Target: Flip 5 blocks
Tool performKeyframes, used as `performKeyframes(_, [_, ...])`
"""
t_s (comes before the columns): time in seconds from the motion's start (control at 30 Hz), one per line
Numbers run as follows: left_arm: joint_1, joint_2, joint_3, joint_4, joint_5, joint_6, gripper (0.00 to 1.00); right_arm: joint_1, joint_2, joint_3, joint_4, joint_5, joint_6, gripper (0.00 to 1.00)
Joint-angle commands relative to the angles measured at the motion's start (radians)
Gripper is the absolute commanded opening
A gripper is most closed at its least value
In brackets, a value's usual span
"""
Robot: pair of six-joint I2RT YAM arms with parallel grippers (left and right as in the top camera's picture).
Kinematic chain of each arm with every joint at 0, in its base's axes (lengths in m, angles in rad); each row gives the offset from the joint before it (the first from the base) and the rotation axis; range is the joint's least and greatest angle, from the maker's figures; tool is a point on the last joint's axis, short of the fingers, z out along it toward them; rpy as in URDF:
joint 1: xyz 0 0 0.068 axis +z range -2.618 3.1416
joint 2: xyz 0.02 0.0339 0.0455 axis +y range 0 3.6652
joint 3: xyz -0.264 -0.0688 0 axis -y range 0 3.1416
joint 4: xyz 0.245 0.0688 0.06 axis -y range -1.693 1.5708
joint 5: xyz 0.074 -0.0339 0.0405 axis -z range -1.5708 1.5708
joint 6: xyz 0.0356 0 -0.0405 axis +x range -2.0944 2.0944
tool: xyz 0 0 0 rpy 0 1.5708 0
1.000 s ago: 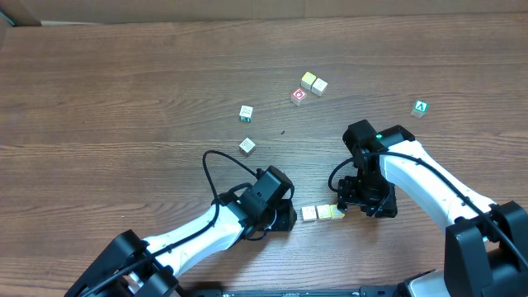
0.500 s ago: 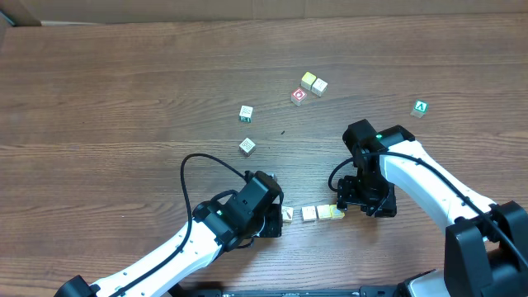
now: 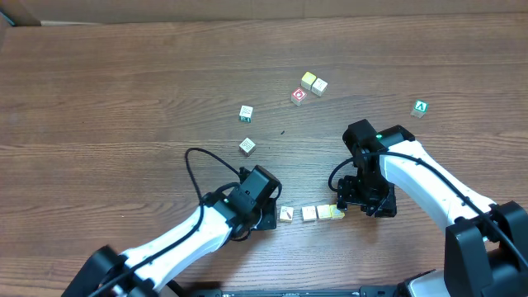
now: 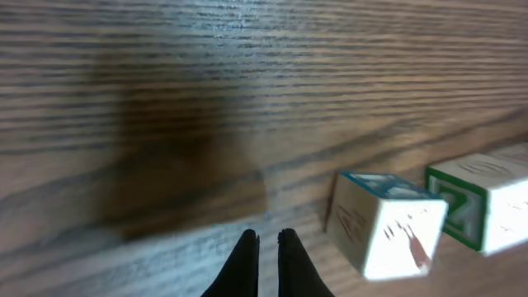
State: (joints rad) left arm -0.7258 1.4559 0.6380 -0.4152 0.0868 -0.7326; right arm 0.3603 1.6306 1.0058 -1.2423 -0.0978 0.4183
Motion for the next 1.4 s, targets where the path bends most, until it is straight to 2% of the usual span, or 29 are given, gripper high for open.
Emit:
performKeyframes(0.0, [0.004,0.049,-0.007,0.048,0.046,0.035,0.04,-0.003,-0.002,-0.006,0.002,-0.002,0.004,0.77])
performKeyframes(0.6, [0.003,0.093,-0.007,0.160,0.132,0.036,0.04,-0.003,-0.002,-0.006,0.006,-0.002,0.004,0.77])
performKeyframes(1.17, [0.003,0.093,-0.007,0.203,0.132,-0.082,0.04,-0.003,-0.002,-0.006,0.013,-0.002,0.000,0.77])
performKeyframes(1.37, [0.003,0.093,-0.007,0.127,0.127,-0.106,0.04,-0.003,-0.002,-0.006,0.014,-0.002,-0.001,0.77])
